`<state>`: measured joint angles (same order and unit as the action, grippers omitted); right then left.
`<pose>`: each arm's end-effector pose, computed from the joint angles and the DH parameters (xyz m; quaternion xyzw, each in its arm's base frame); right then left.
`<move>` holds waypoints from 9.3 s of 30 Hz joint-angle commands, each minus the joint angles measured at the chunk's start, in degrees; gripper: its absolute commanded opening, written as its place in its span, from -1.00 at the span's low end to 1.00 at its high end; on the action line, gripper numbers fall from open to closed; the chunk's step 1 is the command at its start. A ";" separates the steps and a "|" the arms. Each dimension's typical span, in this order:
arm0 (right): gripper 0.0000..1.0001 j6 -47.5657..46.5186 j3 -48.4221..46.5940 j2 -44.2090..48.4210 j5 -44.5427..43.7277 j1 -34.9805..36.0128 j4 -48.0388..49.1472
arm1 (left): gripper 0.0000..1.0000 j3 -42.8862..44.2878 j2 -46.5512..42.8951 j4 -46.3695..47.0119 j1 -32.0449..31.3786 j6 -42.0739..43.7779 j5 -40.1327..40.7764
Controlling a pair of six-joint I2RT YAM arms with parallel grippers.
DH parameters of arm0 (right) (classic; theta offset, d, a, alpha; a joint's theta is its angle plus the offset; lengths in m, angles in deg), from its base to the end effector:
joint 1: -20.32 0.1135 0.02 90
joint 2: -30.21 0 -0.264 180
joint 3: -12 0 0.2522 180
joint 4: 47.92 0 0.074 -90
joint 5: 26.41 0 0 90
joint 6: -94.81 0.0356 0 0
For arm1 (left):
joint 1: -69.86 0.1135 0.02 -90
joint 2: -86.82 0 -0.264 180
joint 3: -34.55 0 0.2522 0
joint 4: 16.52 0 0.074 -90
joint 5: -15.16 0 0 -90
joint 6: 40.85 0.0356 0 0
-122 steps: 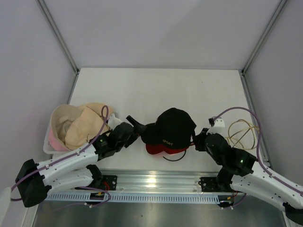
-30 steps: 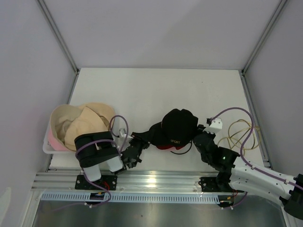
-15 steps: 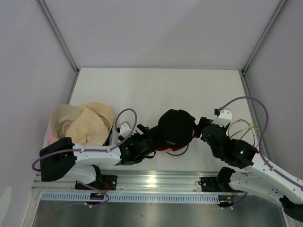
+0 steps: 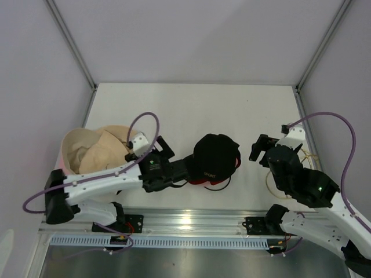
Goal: Stack the hats
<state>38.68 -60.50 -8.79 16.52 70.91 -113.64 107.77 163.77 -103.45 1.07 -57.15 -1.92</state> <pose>0.0889 0.0671 0.3665 0.0742 0.8222 0.0388 0.5630 0.1081 -0.1845 0.2698 -0.2553 0.7627 0.0301 0.5935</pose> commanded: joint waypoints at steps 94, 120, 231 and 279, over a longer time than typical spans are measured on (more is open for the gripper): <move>0.99 -18.58 5.86 -39.73 24.57 -10.05 51.35 | 0.99 -4.27 -27.02 42.49 43.31 94.34 -89.55; 0.99 -35.26 -41.63 -76.76 38.45 -20.53 43.36 | 0.99 -6.29 -28.96 41.17 45.15 94.44 -75.48; 0.10 -3.72 -10.96 -16.46 19.38 -53.31 -21.60 | 0.99 -11.12 -48.91 36.60 67.56 84.15 -39.26; -0.20 -9.70 -31.52 -50.82 50.50 -3.75 1.08 | 0.99 -12.62 -50.76 38.45 67.56 82.04 -42.87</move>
<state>28.32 -90.80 -57.73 63.67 64.81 -110.15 95.60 113.36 -67.58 68.98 25.21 -44.02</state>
